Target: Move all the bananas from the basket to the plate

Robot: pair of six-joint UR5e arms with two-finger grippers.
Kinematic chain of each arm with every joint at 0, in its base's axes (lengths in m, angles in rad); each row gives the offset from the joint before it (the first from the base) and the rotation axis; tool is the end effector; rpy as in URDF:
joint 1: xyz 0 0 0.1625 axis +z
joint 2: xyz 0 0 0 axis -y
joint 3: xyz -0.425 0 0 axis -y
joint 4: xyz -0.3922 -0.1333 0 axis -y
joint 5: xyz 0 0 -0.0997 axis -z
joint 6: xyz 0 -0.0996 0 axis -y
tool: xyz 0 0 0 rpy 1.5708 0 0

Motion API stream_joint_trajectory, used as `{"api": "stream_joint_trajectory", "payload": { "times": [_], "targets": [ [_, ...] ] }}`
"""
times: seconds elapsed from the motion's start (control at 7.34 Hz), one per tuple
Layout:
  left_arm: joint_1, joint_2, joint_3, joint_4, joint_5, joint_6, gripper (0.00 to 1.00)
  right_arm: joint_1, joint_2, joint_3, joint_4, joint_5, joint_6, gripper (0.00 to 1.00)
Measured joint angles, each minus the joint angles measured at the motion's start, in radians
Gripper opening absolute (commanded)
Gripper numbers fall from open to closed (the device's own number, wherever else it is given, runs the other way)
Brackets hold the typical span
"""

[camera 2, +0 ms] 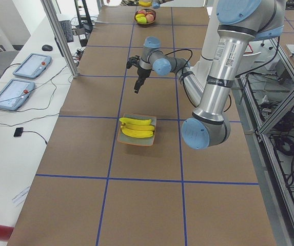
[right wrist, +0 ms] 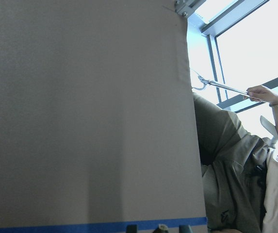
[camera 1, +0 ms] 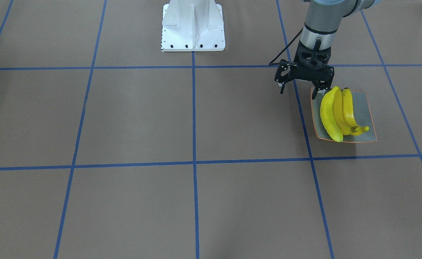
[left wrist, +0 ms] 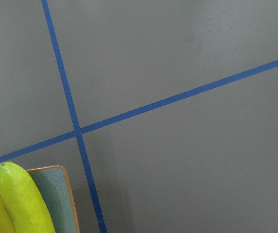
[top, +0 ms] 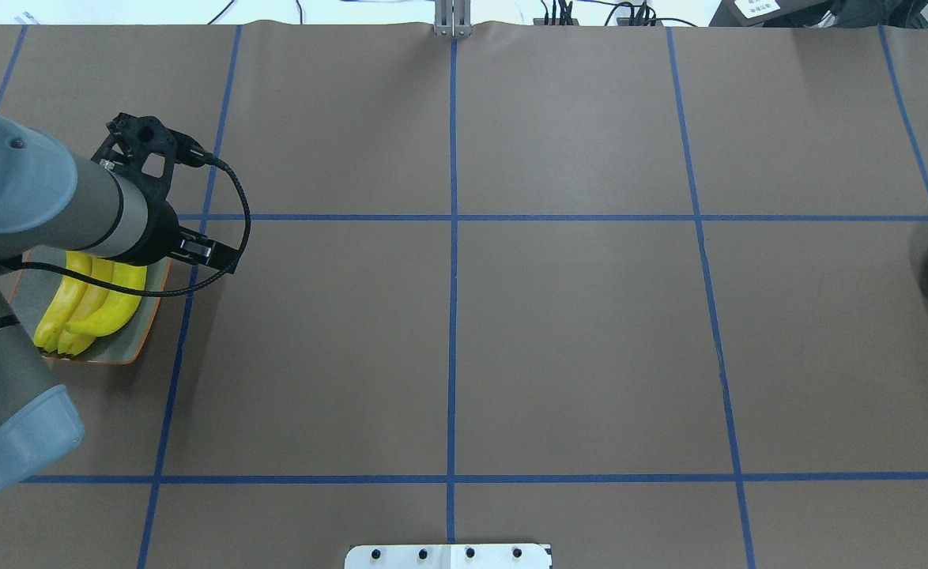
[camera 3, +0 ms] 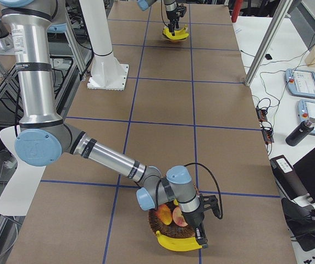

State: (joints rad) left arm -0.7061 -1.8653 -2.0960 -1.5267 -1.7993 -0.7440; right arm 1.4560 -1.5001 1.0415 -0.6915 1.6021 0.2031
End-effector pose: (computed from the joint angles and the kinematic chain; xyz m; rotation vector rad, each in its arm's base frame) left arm 0.3315 -0.4282 0.2820 0.3799 0.7077 0.2028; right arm 0.0705 -0.5249 0.8102 0.4106 -0.0971 0.0804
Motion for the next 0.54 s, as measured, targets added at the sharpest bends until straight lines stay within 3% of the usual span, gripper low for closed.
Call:
{"api": "stream_joint_trajectory", "payload": {
  "times": [0.54],
  "targets": [
    [0.0,0.0,0.0,0.0,-0.001,-0.001,1.0,0.034,0.01,0.105,-0.066,-0.095,0.003,0.0]
  ]
}}
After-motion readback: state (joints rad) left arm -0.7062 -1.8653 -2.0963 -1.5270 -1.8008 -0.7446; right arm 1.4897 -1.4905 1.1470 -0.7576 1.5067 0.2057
